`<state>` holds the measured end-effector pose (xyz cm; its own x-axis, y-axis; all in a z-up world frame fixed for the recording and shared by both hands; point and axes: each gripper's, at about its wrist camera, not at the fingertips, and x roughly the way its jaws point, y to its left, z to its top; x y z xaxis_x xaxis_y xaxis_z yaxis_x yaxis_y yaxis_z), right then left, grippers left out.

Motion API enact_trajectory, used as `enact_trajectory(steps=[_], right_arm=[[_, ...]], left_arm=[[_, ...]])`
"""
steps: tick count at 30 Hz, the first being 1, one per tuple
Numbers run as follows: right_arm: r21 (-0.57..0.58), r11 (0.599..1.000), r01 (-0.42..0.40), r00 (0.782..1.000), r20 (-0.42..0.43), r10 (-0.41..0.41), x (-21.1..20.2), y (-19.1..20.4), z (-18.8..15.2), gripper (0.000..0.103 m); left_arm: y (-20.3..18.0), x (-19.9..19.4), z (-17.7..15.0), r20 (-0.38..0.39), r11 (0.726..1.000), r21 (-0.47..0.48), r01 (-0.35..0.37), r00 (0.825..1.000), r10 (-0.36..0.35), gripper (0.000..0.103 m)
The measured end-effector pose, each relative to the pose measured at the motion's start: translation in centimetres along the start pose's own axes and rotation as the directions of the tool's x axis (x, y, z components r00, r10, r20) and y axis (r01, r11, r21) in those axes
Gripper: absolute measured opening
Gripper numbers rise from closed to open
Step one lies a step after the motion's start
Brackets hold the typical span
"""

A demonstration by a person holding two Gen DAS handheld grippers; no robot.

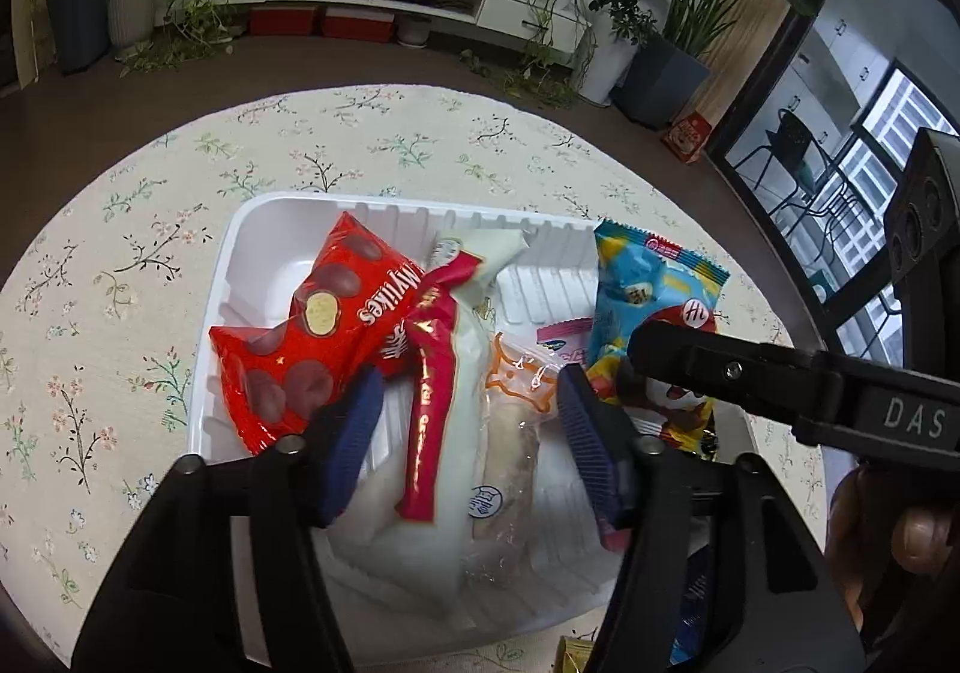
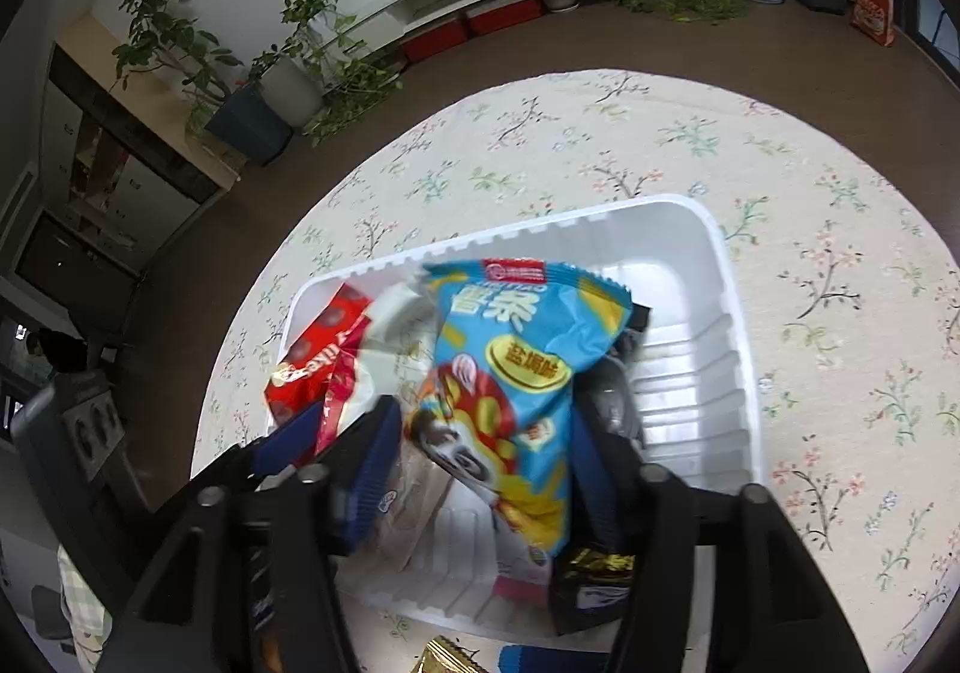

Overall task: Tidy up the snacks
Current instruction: 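Lower both packets into the white tray and open both grippers, then withdraw both tools from the tray toward the remaining snacks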

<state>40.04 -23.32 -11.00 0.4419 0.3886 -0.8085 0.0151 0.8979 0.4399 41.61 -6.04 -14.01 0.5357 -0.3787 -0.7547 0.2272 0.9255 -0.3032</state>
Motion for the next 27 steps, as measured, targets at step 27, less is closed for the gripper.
enact_trajectory(steps=[27], right_arm=[[-0.092, 0.995, -0.044, 0.988, 0.143, 0.057, -10.1, -0.7, -8.8, 0.083]], left_arm=[[2.6, -14.3, -6.1, 0.113, 0.999, -0.008, -0.045, 0.993, 0.046, 0.102]])
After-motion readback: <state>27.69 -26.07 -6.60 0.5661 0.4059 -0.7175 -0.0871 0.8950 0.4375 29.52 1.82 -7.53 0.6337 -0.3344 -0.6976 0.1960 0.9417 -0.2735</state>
